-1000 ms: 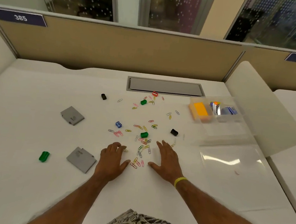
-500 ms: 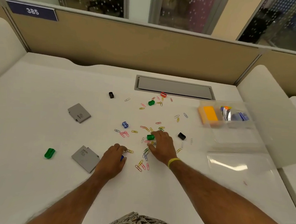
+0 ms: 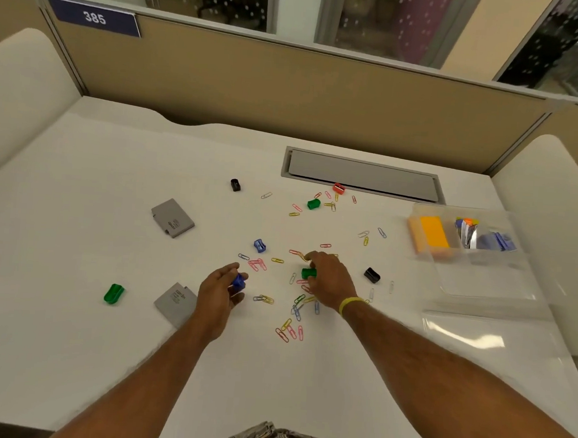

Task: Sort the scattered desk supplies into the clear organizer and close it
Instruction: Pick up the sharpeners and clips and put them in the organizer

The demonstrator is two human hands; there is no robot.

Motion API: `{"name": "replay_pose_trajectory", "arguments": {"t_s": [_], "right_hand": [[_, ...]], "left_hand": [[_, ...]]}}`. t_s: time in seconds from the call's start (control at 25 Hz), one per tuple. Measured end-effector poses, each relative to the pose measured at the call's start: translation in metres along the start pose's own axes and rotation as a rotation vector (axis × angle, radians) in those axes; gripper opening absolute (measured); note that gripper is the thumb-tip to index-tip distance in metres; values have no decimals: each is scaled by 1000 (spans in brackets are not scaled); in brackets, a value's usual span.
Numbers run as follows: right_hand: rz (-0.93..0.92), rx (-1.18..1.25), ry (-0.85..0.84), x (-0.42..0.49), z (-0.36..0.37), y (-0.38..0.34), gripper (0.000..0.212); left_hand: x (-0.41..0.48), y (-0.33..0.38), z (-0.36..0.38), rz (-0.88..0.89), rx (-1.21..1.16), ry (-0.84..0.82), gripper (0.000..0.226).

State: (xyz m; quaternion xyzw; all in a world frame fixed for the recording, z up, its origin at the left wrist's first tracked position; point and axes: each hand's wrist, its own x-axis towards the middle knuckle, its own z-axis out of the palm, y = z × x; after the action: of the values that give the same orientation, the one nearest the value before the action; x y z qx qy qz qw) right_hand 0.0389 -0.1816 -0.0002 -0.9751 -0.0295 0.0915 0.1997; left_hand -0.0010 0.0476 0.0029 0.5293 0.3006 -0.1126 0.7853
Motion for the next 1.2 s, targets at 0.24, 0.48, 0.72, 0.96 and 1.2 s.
{"name": "replay_pose_trajectory", "arguments": {"t_s": [0.24,0.48,0.72,0.96,1.2], "right_hand": [[-46,262,81,-8,-4,-24,36],[-199,516,79,-26,12,-75,32],[-155,425,84,-11,17,-77,25],[8,234,41,43,15,-74,23],[9,35,-79,86,22,-88,42]], "left_hand": [[-6,2,15,-122,-181,-13,23],[-7,-2,30,-145,-192,-92,25],[0,1,22,-213,-113,45,28],[13,12,7,-195,-19,116,33],[28,24,2,-151,-126,120,35]]}}
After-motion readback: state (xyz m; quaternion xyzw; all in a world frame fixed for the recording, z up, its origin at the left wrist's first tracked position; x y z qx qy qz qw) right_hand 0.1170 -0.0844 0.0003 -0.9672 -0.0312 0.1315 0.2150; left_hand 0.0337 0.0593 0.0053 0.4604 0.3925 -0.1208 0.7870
